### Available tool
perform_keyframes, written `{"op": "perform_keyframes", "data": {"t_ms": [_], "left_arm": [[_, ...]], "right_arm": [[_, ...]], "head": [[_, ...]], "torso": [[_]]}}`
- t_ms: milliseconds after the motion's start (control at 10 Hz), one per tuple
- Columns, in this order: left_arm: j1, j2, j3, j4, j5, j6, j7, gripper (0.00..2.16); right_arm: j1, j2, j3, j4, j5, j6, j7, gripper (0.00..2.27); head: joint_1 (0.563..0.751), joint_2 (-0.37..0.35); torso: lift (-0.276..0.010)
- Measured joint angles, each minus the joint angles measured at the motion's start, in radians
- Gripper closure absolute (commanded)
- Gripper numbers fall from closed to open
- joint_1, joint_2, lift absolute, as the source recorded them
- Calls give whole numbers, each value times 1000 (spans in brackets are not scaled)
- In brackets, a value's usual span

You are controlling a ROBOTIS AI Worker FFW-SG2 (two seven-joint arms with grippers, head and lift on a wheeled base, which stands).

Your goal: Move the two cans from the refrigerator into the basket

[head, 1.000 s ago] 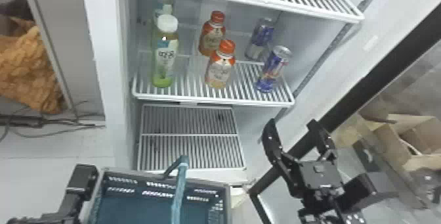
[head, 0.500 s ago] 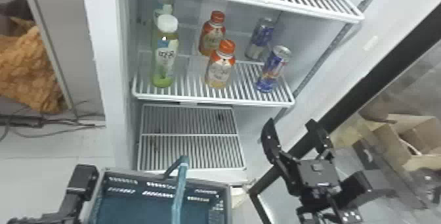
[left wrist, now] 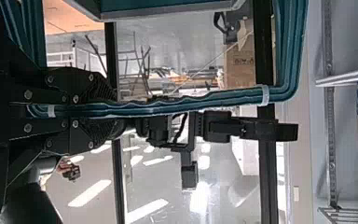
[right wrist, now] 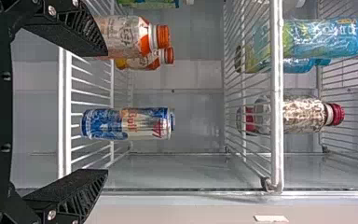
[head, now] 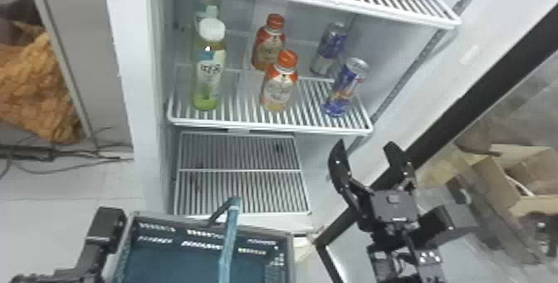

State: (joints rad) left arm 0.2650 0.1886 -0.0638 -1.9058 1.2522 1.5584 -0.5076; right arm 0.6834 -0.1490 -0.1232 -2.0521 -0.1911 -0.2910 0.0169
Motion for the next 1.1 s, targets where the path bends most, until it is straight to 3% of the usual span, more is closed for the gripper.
{"op": "perform_keyframes", "data": {"t_ms": [1100], "left_arm": [[-3, -1, 0, 0, 2, 0, 0, 1210]], "right_arm": [[-277, -32, 22, 250, 36, -52, -2, 76]], "head": [[695, -350]], "torso": [[-266]]}}
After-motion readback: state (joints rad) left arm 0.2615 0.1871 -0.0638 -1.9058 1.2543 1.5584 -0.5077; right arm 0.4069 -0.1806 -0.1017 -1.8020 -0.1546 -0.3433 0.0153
